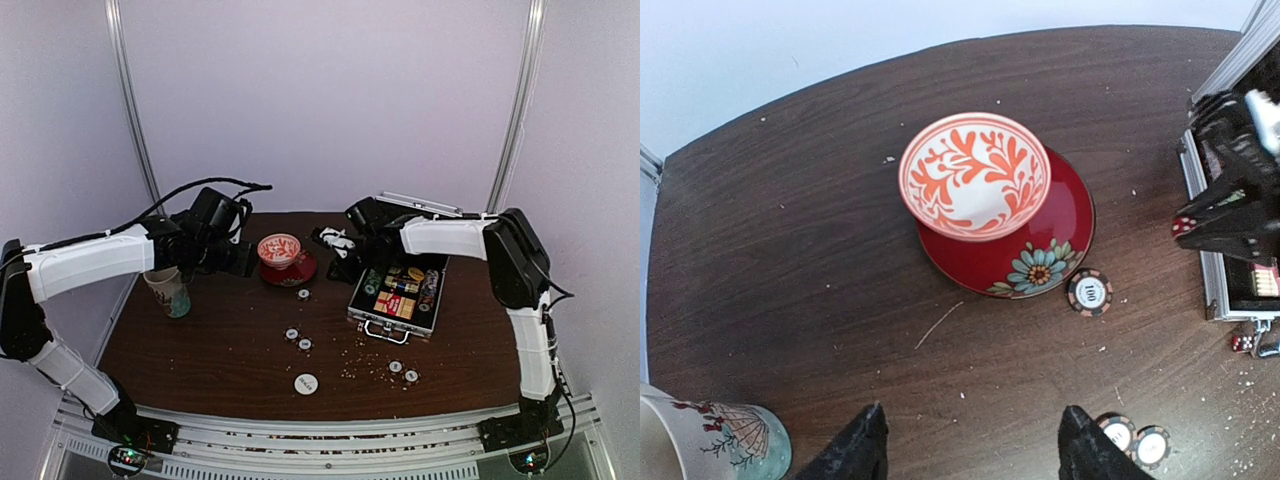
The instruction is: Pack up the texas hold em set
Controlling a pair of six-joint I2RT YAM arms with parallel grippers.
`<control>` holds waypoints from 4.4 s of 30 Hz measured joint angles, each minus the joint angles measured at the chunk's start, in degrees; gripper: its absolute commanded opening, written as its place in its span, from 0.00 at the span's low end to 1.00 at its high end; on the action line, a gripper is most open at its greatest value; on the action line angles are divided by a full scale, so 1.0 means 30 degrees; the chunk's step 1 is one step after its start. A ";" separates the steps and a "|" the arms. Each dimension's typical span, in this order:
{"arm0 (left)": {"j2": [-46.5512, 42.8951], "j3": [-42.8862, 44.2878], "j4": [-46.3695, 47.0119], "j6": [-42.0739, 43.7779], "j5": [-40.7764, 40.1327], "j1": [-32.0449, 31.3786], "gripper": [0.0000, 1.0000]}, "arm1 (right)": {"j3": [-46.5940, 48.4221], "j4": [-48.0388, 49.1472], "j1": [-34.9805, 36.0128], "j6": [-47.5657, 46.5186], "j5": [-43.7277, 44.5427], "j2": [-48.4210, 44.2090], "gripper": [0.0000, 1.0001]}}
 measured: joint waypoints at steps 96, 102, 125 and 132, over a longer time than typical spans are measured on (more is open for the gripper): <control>0.2062 0.0743 0.1035 0.0532 0.2171 0.0087 0.59 | -0.4058 -0.7162 0.3279 -0.3774 0.4954 -0.3279 0.40; 0.2062 0.0692 0.1195 0.0539 0.2346 0.0080 0.59 | -0.3861 -0.7293 0.3665 -0.3825 0.5202 -0.2943 0.39; 0.2069 0.0539 0.1413 0.0546 0.2499 0.0087 0.59 | -0.3767 -0.9406 0.4867 -0.3796 0.5020 -0.2623 0.32; 0.2208 0.0539 0.1421 0.0539 0.2535 0.0087 0.59 | -0.3767 -0.9406 0.4867 -0.3767 0.5034 -0.2623 0.20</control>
